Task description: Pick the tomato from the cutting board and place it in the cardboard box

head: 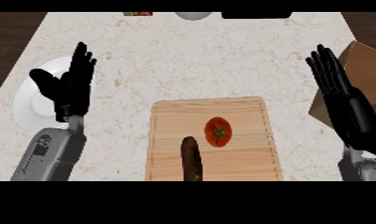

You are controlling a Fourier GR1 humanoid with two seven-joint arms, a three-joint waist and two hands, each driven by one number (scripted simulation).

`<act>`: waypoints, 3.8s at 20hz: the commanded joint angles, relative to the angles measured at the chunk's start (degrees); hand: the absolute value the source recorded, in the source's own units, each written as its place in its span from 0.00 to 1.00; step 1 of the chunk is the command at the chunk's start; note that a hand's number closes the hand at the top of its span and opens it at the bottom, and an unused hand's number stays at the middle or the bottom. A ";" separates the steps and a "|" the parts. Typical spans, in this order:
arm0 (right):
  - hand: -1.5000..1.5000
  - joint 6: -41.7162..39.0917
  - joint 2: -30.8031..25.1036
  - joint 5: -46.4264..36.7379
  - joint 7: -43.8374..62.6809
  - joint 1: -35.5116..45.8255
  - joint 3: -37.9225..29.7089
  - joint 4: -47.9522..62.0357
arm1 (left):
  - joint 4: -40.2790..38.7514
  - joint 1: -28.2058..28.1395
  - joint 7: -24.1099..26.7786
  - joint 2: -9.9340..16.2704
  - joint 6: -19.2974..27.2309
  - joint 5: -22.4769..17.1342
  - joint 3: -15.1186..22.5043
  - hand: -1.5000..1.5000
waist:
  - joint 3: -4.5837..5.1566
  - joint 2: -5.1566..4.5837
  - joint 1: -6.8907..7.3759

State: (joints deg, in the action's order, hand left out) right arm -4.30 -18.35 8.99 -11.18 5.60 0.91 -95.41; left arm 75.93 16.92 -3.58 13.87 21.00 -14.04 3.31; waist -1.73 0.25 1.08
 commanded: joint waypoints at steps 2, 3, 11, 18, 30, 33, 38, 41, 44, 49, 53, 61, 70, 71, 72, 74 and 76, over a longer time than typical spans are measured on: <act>0.00 -2.42 2.85 -0.64 -2.73 0.18 3.19 1.20 | 7.09 -3.19 -5.08 3.94 -2.63 0.24 0.30 0.50 | 1.70 -0.10 -0.45; 0.00 -3.56 2.17 1.35 -0.88 3.34 2.02 1.52 | 9.96 -6.51 -4.75 4.85 -5.20 -1.09 0.34 0.50 | 1.71 -0.07 -0.10; 0.00 9.62 11.71 -9.69 -26.66 -6.33 2.82 -3.49 | 13.20 -13.96 -4.72 8.86 -14.62 -7.44 -1.99 0.50 | 1.64 -0.08 -0.56; 0.00 6.48 1.81 -22.52 -25.28 -18.04 9.41 -15.82 | 16.06 -15.24 -7.97 10.33 -15.83 -9.32 -4.34 0.50 | 1.81 0.13 -1.80; 0.00 -1.15 -5.42 -60.42 15.45 -15.85 22.43 -27.23 | 16.15 -15.07 -7.65 9.44 -15.66 -8.43 -3.84 0.50 | 2.02 -0.05 -1.11; 0.00 -9.19 -2.47 -64.69 26.53 -12.29 28.16 -29.69 | 16.06 -13.05 -9.06 9.77 -15.96 -8.78 -4.07 0.50 | 1.98 -0.17 -0.90; 0.00 -20.27 5.76 -63.51 37.72 -6.05 32.16 -26.45 | 17.24 -15.73 -8.05 7.45 -14.45 -6.00 -2.80 0.50 | 1.80 -0.23 -0.63; 0.00 -21.23 11.03 -66.30 42.91 -4.41 35.14 -23.73 | 19.09 -15.57 -9.67 8.14 -16.00 -6.83 -4.22 0.50 | 1.77 -0.20 -0.87; 0.00 -25.70 8.62 -61.85 40.42 -2.39 27.30 -23.61 | 20.05 -20.57 -6.56 6.95 -18.00 -5.93 -5.14 0.50 | 1.74 -0.21 -0.83; 0.00 -23.51 10.28 -66.43 40.30 -4.21 31.60 -19.34 | 21.55 -16.57 -11.89 6.74 -18.73 -6.36 -7.61 0.50 | 1.73 -0.20 -1.00; 0.00 -19.44 9.89 -67.72 36.11 -5.85 31.25 -16.91 | 21.60 -17.92 -11.24 5.16 -20.49 -4.87 -8.40 0.50 | 1.73 -0.20 -1.00; 0.00 -18.04 12.99 -70.64 34.66 -3.20 32.81 -15.29 | 16.81 -15.82 -9.62 3.01 -21.25 -1.97 -9.83 0.50 | 1.73 -0.21 -1.05; 0.00 -19.37 17.71 -76.09 38.56 -0.82 35.46 -10.14 | 16.05 -14.00 -10.60 2.46 -24.08 -1.86 -12.03 0.50 | 1.74 -0.21 -1.01; 0.00 -16.48 16.32 -75.76 36.03 -1.51 33.78 -7.73 | 22.44 -17.86 -13.27 3.13 -23.87 -2.57 -12.57 0.50 | 1.73 -0.18 -0.82; 0.00 -19.29 17.87 -75.32 36.83 1.78 32.15 -6.35 | 21.30 -14.36 -15.61 3.18 -22.21 -1.83 -12.64 0.50 | 1.73 -0.22 -0.90; 0.00 -20.22 18.21 -74.79 38.93 2.48 33.45 -7.57 | 21.88 -14.39 -16.21 1.50 -21.81 -1.21 -11.68 0.50 | 1.73 -0.21 -0.91; 0.00 -24.38 17.19 -73.27 37.28 1.92 30.01 -10.12 | 22.81 -18.48 -13.57 1.87 -25.72 -2.41 -12.28 0.50 | 1.74 -0.19 -0.87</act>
State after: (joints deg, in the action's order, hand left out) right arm -24.09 -1.77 -65.72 25.67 5.55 33.67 -104.47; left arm 95.39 1.41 -16.20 15.84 -2.61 -15.50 -8.53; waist 0.00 0.03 0.12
